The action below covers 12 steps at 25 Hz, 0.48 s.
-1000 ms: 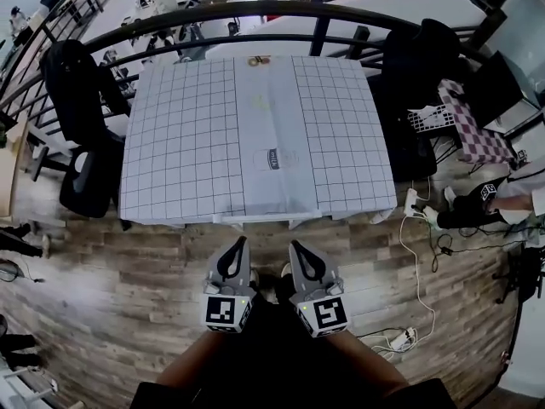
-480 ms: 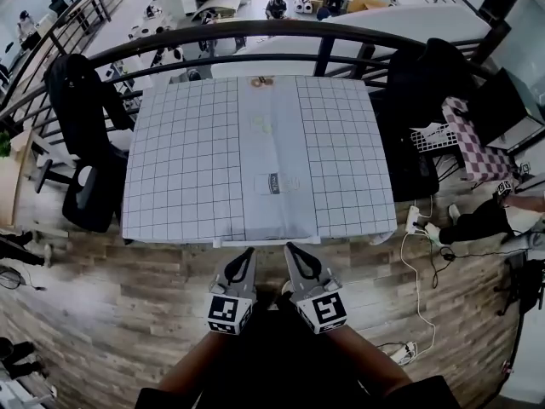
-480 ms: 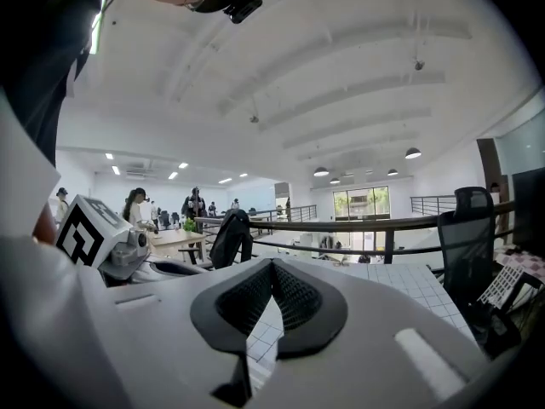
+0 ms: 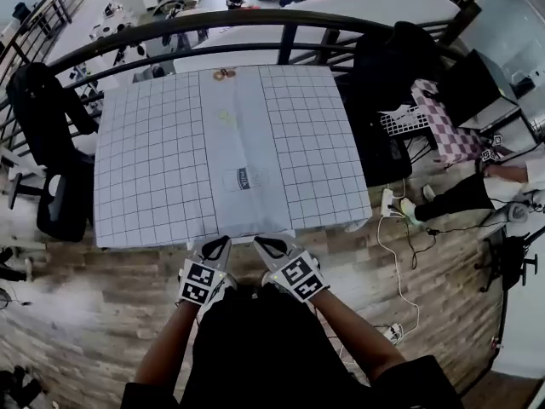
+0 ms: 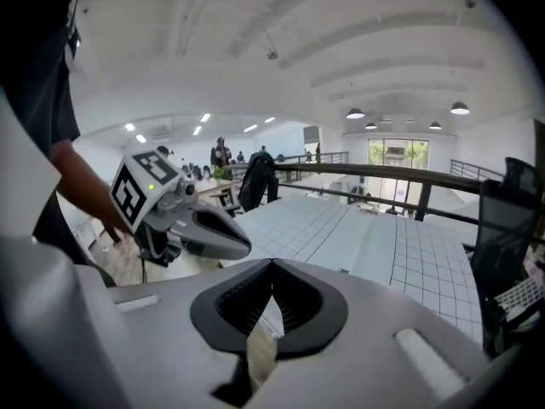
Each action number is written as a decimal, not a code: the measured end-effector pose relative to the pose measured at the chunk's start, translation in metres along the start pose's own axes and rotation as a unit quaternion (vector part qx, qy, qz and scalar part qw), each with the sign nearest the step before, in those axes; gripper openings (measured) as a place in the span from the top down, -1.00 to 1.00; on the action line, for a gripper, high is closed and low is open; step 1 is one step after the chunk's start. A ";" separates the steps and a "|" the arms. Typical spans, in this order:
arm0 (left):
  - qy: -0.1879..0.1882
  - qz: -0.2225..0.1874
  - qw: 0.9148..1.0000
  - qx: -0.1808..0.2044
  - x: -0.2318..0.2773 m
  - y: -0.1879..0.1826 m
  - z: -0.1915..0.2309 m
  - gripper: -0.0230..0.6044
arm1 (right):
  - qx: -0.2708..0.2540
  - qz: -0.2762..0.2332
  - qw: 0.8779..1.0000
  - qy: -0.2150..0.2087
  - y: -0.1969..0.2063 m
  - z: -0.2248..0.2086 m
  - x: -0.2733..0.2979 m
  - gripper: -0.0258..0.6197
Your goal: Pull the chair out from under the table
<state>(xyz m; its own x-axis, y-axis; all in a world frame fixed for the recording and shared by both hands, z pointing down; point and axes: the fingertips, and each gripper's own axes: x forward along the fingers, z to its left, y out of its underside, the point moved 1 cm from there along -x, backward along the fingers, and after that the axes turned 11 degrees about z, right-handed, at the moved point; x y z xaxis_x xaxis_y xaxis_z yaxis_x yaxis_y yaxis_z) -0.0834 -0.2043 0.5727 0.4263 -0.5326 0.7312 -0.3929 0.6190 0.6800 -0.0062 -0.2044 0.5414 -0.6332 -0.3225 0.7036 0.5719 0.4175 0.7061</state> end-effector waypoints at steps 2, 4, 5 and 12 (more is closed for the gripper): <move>0.016 0.043 0.998 0.047 0.015 0.009 0.005 0.89 | -0.041 0.056 0.997 -0.018 0.015 0.001 0.019 0.92; 0.042 0.093 0.989 0.102 0.031 0.020 0.003 0.88 | -0.090 0.123 0.987 -0.051 0.038 0.002 0.039 0.77; 0.052 0.115 0.984 0.129 0.039 0.027 0.002 0.64 | -0.114 0.148 0.980 -0.061 0.048 0.003 0.048 0.61; 0.099 0.232 0.940 0.229 0.073 0.083 0.006 0.41 | -0.273 0.253 0.925 -0.071 0.095 -0.006 0.101 0.61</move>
<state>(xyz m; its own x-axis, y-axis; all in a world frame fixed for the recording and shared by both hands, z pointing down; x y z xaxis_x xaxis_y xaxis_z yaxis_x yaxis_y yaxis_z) -0.0898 -0.1950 0.6834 0.2489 -0.1207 0.9610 -0.8645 0.4197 0.2766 -0.0121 -0.2027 0.6798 -0.2513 -0.0726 0.9652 0.9679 -0.0189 0.2506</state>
